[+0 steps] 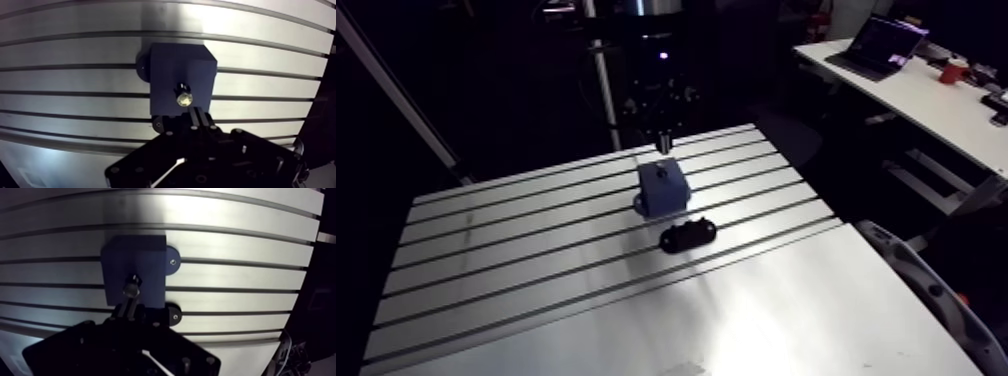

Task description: Pick up the M10 bolt and insert it into the hex recess until seated.

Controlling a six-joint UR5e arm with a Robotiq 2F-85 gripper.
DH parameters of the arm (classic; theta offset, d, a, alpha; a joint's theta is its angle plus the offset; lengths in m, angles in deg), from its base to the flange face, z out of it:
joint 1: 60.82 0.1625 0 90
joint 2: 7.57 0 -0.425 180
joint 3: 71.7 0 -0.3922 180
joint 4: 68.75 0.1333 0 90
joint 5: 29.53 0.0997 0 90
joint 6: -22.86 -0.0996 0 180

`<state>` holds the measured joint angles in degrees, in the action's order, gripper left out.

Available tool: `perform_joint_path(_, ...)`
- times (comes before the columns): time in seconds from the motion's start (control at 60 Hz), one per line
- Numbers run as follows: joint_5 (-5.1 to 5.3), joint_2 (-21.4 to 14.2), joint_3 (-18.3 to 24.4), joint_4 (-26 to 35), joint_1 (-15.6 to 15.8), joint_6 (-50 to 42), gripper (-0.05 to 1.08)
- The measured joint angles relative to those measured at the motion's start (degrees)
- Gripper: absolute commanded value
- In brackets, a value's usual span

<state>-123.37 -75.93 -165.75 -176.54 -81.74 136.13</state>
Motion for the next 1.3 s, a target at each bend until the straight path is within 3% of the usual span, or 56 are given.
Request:
perform_joint_path(0.833, 0.12, 0.4, -0.6, -0.1, 0.3, -0.1, 1.08)
perform_joint_path(1.3, 0.88, 0.9, -1.3, -2.4, 0.3, 0.1, 1.08)
